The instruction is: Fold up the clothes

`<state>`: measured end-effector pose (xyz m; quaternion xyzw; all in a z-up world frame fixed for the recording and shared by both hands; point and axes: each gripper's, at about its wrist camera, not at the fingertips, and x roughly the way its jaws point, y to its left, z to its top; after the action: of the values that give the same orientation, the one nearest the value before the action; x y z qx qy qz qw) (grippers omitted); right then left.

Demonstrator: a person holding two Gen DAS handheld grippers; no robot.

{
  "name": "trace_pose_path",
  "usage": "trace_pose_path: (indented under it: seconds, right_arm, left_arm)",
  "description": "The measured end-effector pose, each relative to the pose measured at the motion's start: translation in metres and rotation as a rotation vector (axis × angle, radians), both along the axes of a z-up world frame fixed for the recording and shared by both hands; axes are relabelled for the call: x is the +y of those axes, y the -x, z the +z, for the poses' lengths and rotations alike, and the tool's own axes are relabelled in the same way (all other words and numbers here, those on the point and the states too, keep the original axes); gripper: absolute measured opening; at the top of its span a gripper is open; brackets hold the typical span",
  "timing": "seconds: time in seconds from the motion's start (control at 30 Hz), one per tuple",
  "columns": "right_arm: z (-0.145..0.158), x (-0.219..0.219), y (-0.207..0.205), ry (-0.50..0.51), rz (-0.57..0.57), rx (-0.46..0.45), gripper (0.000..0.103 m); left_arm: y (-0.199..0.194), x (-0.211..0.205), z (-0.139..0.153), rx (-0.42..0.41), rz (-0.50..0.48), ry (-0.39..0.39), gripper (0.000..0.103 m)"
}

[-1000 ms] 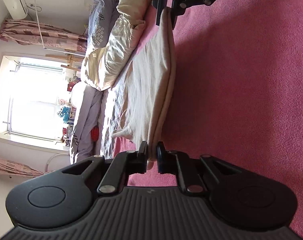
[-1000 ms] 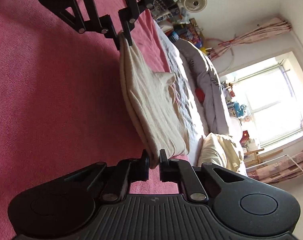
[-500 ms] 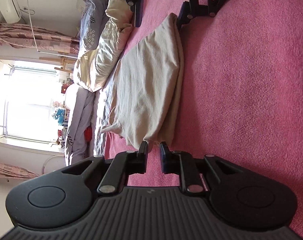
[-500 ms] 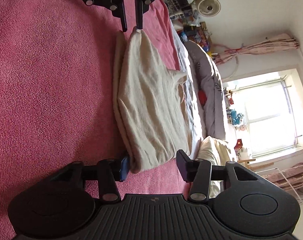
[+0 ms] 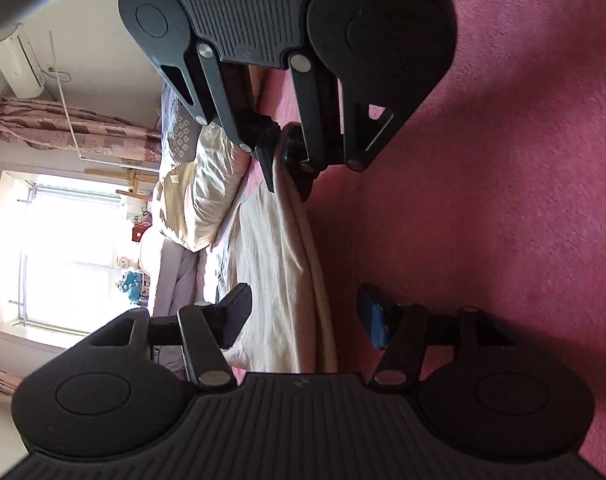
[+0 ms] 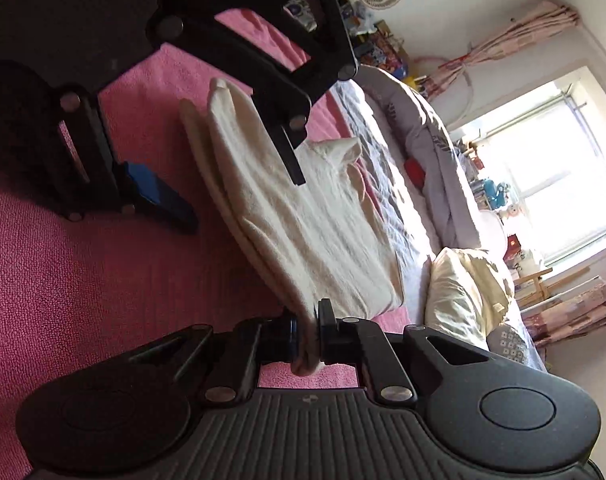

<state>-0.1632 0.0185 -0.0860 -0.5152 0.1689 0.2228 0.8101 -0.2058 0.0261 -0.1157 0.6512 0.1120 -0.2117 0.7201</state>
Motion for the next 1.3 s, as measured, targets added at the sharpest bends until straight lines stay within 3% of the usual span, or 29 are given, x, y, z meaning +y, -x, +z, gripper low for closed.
trace_pose_path:
  seconds: [0.03, 0.17, 0.2, 0.4, 0.6, 0.7, 0.83, 0.87, 0.9, 0.97, 1.03, 1.07, 1.13, 1.23, 1.3]
  right_arm:
    - [0.004, -0.002, 0.0, -0.013, 0.0, -0.002, 0.011]
    - [0.011, -0.012, 0.001, -0.02, 0.001, -0.007, 0.011]
    - [0.01, -0.015, 0.002, -0.015, 0.002, -0.005, 0.011]
    - [-0.002, -0.021, 0.028, 0.013, 0.03, 0.017, 0.01]
    - [0.014, -0.039, 0.076, 0.01, 0.066, 0.046, 0.01]
    - [0.02, -0.05, 0.111, 0.014, 0.099, 0.082, 0.01]
    - [0.004, -0.065, 0.165, 0.031, 0.116, 0.183, 0.01]
    - [0.0, -0.069, 0.173, 0.025, 0.108, 0.199, 0.01]
    - [-0.002, -0.072, 0.179, 0.013, 0.095, 0.208, 0.01]
    - [0.003, -0.082, 0.19, -0.048, 0.064, 0.255, 0.01]
    - [0.013, -0.097, 0.189, -0.145, 0.006, 0.351, 0.01]
    - [0.019, -0.108, 0.184, -0.202, -0.024, 0.405, 0.01]
    - [0.033, -0.131, 0.17, -0.335, -0.081, 0.505, 0.012]
    - [0.057, -0.163, 0.153, -0.567, -0.186, 0.559, 0.015]
    - [0.07, -0.169, 0.148, -0.662, -0.208, 0.501, 0.017]
  left_arm:
    - [-0.008, -0.001, 0.001, 0.01, 0.033, 0.014, 0.061]
    - [-0.032, 0.009, -0.007, -0.013, 0.156, -0.021, 0.017]
    - [-0.034, 0.013, -0.01, -0.016, 0.171, -0.034, 0.014]
    - [-0.004, 0.026, 0.009, 0.031, 0.141, 0.002, 0.011]
    - [0.029, 0.039, 0.028, 0.08, 0.11, 0.038, 0.012]
    - [0.07, 0.044, 0.04, 0.135, 0.065, 0.063, 0.012]
    - [0.12, 0.05, 0.024, 0.228, 0.037, 0.027, 0.015]
    - [0.131, 0.052, 0.017, 0.228, 0.039, 0.013, 0.008]
    - [0.141, 0.056, 0.01, 0.185, 0.048, 0.003, 0.005]
    - [0.146, 0.062, 0.012, 0.198, 0.092, 0.021, 0.003]
    - [0.144, 0.076, 0.025, 0.228, 0.177, 0.081, 0.005]
    - [0.142, 0.084, 0.034, 0.238, 0.224, 0.112, 0.022]
    - [0.136, 0.097, 0.052, 0.258, 0.321, 0.199, 0.028]
    - [0.118, 0.111, 0.101, 0.285, 0.48, 0.531, 0.028]
    - [0.106, 0.115, 0.129, 0.314, 0.531, 0.765, 0.046]
